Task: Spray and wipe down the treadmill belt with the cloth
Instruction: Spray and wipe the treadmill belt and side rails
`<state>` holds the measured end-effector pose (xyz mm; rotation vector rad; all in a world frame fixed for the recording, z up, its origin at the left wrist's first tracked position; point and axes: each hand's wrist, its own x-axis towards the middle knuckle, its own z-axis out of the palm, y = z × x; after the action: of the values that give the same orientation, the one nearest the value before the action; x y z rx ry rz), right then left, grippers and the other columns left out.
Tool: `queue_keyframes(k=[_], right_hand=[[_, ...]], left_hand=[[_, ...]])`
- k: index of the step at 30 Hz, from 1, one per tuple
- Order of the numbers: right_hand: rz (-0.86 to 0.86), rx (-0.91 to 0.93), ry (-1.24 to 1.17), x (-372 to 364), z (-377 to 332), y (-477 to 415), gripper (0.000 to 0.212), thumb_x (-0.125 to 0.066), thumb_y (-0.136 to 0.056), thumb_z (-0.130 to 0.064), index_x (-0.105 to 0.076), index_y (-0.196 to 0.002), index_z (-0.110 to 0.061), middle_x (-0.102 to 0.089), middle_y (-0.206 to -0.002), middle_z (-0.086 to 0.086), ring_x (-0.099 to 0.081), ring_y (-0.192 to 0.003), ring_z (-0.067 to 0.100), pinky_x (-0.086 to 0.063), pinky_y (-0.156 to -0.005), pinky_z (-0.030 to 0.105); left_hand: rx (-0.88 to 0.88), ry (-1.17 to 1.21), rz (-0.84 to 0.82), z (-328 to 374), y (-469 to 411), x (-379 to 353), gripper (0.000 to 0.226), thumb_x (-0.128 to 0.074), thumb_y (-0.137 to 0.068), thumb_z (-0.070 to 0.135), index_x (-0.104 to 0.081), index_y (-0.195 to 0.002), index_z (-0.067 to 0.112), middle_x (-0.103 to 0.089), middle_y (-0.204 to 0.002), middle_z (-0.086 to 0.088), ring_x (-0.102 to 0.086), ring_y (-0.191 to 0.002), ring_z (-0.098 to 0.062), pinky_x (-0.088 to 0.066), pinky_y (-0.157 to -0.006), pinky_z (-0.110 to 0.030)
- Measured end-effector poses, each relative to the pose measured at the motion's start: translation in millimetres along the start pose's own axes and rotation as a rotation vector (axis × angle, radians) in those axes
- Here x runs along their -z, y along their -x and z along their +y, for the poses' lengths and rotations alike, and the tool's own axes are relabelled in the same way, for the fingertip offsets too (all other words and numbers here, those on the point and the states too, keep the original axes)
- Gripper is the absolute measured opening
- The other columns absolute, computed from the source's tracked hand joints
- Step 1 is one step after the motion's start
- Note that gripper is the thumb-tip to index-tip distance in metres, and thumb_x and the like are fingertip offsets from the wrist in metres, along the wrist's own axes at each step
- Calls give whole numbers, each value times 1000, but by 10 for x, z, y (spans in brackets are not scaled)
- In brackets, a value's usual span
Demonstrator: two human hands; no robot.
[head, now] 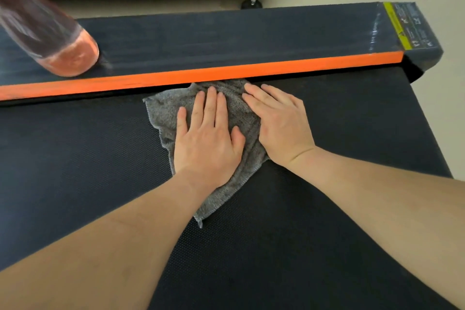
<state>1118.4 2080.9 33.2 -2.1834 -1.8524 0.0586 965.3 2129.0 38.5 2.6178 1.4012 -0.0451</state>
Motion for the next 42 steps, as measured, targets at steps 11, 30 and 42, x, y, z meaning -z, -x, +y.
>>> queue_keyframes(k=[11, 30, 42], right_hand=[[-98, 210, 206, 321, 339, -57, 42, -33, -105, -21, -42, -147, -22, -21, -163, -13, -32, -136, 21, -33, -96, 42], [-204, -217, 435, 946, 2433, 579, 54, -43, -102, -25, -26, -154, -26, -13, -165, -10, -36, -131, 31, -35, -96, 49], [-504, -616, 249, 1168, 1952, 1497, 52, -47, -98, -18, -29, -146, -10, -44, -146, 11, -37, -134, 33, -35, -101, 49]], left_hand=[[85, -24, -54, 592, -196, 24, 68, -20, -102, 43, -1, -158, 10, 2, -167, -5, 3, -153, -20, -1, -123, -49], [-276, 20, -32, 2860, -799, -309, 65, -18, -103, 44, -5, -158, 14, 0, -167, -2, 3, -153, -20, 2, -121, -53], [-500, 18, -44, 2871, 204, -457, 58, -16, -103, 43, -9, -159, 28, -6, -167, 2, -1, -153, -21, 0, -121, -52]])
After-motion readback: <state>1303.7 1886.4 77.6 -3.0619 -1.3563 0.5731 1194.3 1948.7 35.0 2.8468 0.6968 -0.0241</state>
